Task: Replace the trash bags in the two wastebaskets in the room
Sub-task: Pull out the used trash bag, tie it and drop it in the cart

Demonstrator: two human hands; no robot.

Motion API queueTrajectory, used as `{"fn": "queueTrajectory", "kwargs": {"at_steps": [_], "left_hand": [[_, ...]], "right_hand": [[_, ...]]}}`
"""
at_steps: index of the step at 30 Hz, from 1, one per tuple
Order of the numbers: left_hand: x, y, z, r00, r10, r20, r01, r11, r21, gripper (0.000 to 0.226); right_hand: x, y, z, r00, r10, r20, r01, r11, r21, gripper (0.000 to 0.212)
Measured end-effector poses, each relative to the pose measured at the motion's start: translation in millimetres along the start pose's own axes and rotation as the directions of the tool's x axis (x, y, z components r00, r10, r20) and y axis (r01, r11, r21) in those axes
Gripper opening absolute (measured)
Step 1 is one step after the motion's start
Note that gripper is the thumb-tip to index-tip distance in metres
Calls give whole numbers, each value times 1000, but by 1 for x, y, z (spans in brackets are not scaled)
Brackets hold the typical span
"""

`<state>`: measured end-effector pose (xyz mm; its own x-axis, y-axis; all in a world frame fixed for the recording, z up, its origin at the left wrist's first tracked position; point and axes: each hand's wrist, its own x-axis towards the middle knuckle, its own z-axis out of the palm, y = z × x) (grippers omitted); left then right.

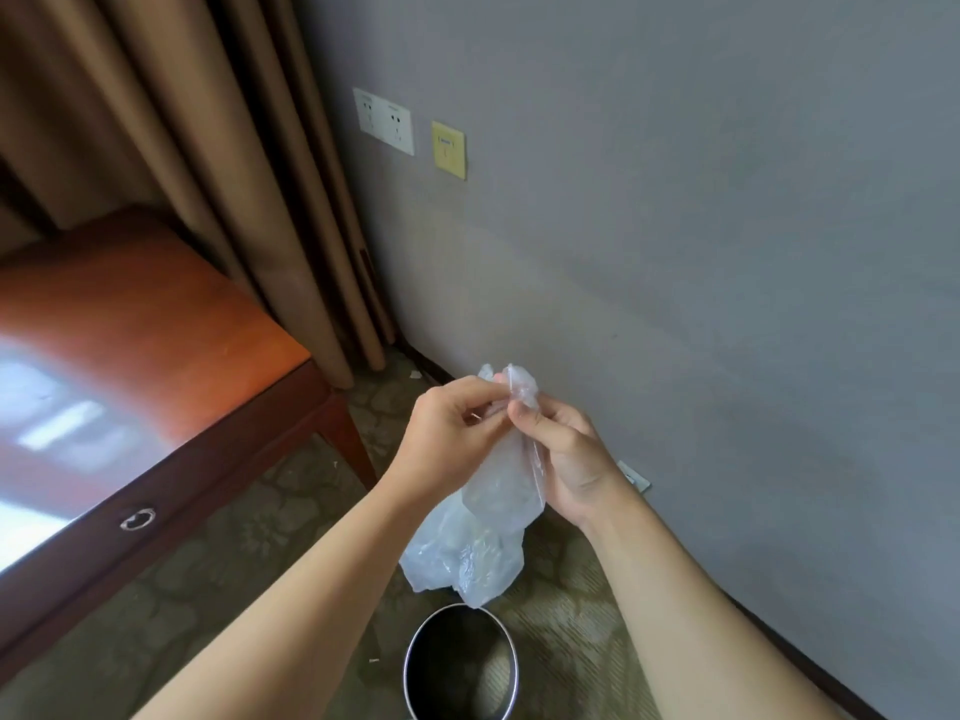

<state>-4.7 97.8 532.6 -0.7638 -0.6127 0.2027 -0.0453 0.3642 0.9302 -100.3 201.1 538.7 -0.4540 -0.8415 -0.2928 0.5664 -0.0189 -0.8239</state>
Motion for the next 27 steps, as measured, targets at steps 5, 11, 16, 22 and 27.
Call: {"fn": "queueTrajectory", "kwargs": {"at_steps": [5,11,16,22,27], "left_hand": [[3,20,-13,979,-184,84,189,980,-62,45],[12,40,-31,919,-340,201,353,935,-29,12],[19,57,-42,818,-427,385,510,848,-142,22],[22,70,-38,727,-545,416,667,706,-240,19],[29,80,-42,725,-545,420,688,600,-409,39]], "right_hand": [[2,-16,21,957,-66,-281,47,996,-75,24],[2,-40,23,992,-65,-109,64,998,-14,26],[-5,-52,10,973,-76,219,127,966,-227,28],[-10,-76,1,869,-231,438,447,-13,-894,42],[-22,-70,7,599,-554,578,276,-535,-798,20]]}}
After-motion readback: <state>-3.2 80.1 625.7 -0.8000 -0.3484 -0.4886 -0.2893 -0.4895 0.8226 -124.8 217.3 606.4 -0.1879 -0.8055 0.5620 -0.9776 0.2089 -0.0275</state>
